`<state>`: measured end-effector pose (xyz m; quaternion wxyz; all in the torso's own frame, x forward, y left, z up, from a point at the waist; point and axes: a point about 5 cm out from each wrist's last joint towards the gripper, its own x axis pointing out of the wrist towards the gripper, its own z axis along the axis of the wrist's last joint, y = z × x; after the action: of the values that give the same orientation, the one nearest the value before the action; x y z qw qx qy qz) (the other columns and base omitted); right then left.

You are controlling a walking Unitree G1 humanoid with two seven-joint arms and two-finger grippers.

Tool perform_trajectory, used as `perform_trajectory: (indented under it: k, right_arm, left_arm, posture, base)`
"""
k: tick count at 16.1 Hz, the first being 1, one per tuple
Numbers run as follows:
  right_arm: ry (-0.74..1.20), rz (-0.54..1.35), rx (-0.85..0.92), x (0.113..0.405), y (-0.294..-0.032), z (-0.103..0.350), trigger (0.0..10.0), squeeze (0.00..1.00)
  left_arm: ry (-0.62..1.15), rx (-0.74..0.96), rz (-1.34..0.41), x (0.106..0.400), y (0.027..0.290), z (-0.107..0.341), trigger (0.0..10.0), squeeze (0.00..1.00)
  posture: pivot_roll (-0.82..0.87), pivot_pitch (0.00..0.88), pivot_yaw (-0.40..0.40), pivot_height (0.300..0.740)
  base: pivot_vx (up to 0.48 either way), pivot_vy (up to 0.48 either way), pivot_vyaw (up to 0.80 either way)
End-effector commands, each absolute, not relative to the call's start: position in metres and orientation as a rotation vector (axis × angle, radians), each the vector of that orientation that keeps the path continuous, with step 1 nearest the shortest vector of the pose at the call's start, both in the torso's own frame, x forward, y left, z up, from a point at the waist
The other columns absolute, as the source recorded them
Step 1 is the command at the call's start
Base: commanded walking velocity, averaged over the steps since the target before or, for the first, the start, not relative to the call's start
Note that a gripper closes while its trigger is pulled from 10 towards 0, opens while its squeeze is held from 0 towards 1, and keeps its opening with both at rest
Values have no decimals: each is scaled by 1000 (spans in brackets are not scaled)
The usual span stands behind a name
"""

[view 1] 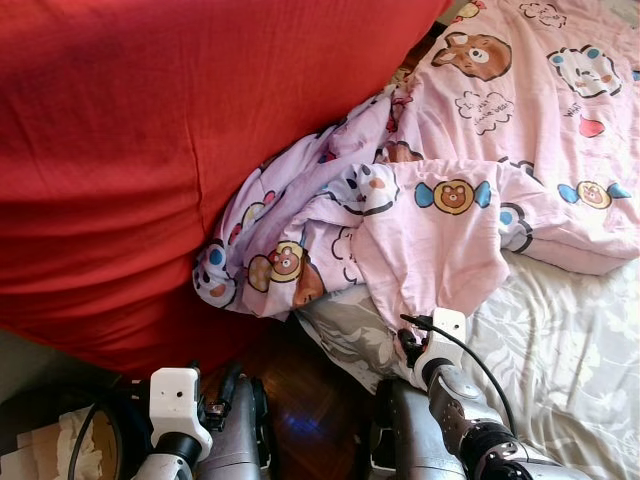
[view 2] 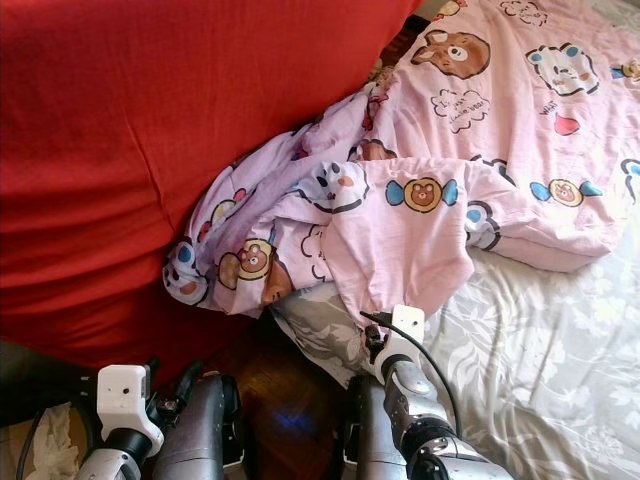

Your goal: Clean up the room

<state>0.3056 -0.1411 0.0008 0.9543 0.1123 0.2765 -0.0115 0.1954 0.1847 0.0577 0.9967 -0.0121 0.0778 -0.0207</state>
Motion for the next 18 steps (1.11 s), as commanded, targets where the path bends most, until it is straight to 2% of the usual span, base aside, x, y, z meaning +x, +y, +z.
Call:
perform_trajectory:
  k: [1, 10, 18]
  right_arm:
    - [640, 5, 238, 290, -134, -15, 0, 0]
    - [601, 10, 238, 289, -132, -15, 0, 0]
    - [499, -42, 221, 284, -154, -14, 0, 0]
  left_arm:
    - [186, -24, -40, 191, 184, 53, 10000, 0]
    - [164, -16, -39, 209, 188, 53, 10000, 0]
    - [187, 20, -28, 242, 204, 38, 10000, 0]
  posture:
    - [147, 340, -68, 611]
    - [139, 289, -52, 611]
    - [103, 135, -15, 611]
  base:
    - [0, 0, 0]
    - [0, 0, 0]
    - [0, 0, 0]
